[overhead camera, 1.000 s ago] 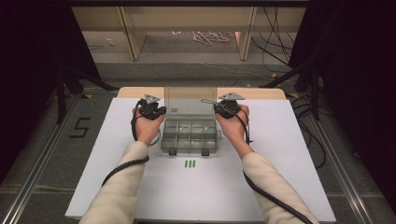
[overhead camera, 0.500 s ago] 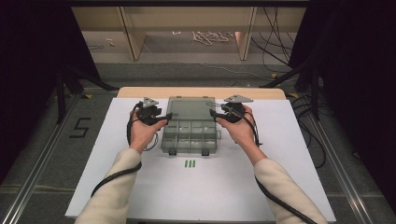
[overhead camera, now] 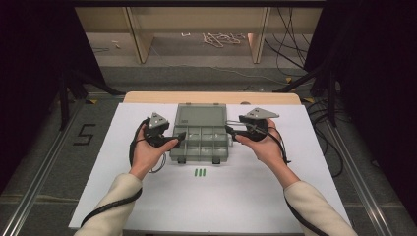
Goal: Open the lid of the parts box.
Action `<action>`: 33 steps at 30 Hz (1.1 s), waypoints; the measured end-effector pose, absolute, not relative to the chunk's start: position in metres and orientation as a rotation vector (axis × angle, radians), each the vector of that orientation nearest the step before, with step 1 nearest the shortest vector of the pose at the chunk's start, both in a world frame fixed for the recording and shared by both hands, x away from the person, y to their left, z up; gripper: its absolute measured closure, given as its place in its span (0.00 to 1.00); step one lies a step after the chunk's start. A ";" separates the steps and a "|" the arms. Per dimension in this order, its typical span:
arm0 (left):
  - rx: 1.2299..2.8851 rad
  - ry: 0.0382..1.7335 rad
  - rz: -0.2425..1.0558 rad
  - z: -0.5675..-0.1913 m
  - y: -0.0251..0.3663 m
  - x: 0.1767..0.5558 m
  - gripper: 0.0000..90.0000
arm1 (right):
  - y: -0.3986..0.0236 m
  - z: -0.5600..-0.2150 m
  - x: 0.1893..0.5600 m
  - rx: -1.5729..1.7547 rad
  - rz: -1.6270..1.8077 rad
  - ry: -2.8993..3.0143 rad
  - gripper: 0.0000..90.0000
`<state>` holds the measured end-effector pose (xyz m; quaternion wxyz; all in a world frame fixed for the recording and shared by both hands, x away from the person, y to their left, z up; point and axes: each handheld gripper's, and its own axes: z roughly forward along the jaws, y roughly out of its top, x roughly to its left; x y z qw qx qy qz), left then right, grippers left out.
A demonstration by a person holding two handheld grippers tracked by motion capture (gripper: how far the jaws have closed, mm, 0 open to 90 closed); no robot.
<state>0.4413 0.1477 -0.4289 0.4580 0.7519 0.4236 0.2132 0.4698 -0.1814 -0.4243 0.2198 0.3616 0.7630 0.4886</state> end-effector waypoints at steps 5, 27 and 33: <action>1.860 1.030 0.529 -0.430 0.149 0.422 0.27 | -0.193 -0.423 0.454 0.982 1.381 2.108 0.33; 1.906 0.943 0.521 -0.442 0.155 0.356 0.31 | -0.231 -0.432 0.379 0.902 1.463 2.110 0.33; 1.892 0.951 0.555 -0.439 0.161 0.356 0.31 | -0.243 -0.430 0.368 0.911 1.468 2.104 0.33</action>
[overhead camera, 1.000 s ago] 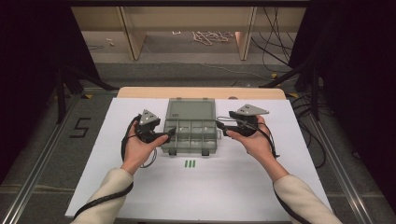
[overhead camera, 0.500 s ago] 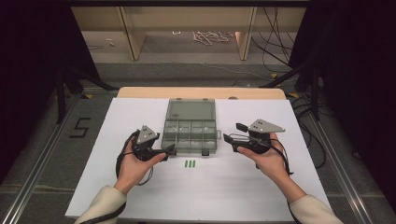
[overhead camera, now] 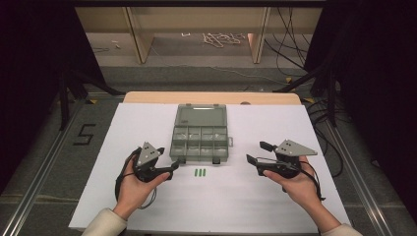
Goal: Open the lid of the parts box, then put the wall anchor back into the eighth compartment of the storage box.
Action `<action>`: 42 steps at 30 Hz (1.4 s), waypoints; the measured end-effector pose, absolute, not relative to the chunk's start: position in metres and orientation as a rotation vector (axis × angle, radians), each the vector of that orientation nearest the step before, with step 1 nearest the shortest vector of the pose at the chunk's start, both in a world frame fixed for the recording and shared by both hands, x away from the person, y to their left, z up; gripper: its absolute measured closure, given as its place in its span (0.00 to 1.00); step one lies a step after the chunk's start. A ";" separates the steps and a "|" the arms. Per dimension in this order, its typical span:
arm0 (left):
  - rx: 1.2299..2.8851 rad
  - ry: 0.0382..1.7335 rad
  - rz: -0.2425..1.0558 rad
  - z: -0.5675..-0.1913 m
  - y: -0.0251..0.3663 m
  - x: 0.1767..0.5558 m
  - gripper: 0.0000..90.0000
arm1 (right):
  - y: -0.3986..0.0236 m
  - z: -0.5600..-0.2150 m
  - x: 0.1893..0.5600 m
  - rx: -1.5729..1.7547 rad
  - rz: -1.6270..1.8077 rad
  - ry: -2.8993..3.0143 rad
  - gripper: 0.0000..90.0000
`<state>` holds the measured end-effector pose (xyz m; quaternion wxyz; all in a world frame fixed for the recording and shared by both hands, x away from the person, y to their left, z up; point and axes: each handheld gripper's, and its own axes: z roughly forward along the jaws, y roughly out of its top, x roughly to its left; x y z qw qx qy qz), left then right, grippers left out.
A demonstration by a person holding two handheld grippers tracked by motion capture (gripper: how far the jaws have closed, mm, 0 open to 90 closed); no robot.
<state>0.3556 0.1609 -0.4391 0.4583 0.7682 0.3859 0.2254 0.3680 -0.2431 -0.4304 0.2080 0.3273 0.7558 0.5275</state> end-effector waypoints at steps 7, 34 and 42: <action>1.882 0.967 0.560 -0.438 0.166 0.357 0.31 | -0.249 -0.430 0.366 0.936 1.464 2.090 0.33; 2.043 0.965 0.529 -0.427 0.147 0.352 0.41 | -0.269 -0.426 0.348 0.949 1.453 2.057 0.32; 2.137 0.987 0.462 -0.429 0.125 0.355 0.46 | -0.268 -0.428 0.349 0.935 1.448 2.039 0.32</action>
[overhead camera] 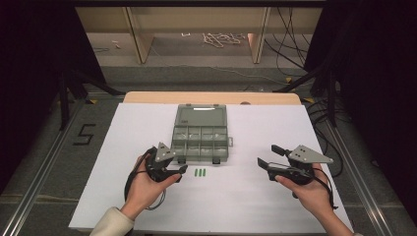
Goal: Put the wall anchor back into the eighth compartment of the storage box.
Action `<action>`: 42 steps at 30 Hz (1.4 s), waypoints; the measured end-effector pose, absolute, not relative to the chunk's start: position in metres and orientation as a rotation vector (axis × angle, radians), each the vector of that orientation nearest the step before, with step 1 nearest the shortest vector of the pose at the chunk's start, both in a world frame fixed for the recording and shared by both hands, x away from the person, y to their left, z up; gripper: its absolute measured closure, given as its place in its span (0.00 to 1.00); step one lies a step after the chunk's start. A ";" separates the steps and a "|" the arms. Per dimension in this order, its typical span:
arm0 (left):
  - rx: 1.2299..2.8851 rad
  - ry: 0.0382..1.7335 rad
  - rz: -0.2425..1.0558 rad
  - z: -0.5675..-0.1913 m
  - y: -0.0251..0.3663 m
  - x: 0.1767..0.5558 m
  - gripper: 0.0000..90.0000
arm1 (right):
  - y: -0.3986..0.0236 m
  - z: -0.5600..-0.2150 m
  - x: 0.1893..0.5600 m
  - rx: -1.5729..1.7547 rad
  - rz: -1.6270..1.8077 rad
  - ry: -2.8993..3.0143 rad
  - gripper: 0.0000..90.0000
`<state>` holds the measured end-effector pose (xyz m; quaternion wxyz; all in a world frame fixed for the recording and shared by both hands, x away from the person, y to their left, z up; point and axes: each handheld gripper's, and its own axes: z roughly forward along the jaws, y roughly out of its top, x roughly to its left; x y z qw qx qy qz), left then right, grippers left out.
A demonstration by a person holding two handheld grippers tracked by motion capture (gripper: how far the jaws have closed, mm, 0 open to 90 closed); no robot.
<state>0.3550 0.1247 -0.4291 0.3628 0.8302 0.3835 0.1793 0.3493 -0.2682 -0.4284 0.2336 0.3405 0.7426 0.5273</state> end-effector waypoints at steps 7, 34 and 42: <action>2.220 1.031 0.390 -0.437 0.108 0.366 0.50 | -0.268 -0.431 0.349 0.925 1.454 2.046 0.32; 2.414 1.158 0.280 -0.467 0.064 0.404 0.59 | -0.269 -0.431 0.348 0.959 1.440 2.069 0.32; 2.419 1.167 0.257 -0.469 0.065 0.406 0.65 | -0.270 -0.430 0.348 0.952 1.429 2.082 0.32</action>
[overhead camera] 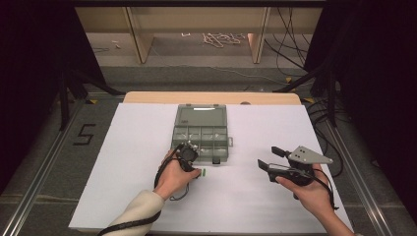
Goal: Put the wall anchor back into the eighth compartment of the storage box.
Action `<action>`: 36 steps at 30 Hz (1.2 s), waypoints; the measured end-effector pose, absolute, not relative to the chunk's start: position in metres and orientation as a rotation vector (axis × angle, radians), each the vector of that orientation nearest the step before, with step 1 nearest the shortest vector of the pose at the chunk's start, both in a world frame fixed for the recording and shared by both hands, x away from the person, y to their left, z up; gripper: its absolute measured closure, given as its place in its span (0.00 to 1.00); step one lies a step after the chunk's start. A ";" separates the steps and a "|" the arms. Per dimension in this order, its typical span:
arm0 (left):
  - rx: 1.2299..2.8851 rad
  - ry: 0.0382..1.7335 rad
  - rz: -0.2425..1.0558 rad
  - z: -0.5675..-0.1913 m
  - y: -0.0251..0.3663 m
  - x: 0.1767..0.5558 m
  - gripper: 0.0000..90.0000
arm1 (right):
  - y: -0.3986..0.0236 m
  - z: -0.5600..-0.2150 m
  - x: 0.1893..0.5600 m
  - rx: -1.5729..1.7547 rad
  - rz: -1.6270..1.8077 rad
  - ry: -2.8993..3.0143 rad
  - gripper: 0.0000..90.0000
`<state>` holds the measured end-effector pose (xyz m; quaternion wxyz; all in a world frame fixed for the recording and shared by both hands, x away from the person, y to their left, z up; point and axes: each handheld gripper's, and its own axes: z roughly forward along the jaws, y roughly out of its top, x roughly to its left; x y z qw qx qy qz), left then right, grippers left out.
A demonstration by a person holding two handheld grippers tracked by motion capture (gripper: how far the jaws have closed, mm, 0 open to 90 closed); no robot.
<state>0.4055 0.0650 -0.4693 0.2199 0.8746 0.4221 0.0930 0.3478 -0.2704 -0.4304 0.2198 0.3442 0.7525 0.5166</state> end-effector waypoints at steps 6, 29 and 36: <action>2.435 1.166 0.251 -0.468 0.066 0.407 0.72 | -0.269 -0.432 0.348 0.960 1.450 2.078 0.32; 2.429 1.198 0.218 -0.467 0.065 0.410 0.94 | -0.271 -0.432 0.349 0.937 1.439 2.069 0.32; 2.433 1.185 0.209 -0.467 0.067 0.410 0.94 | -0.271 -0.432 0.349 0.936 1.431 2.068 0.32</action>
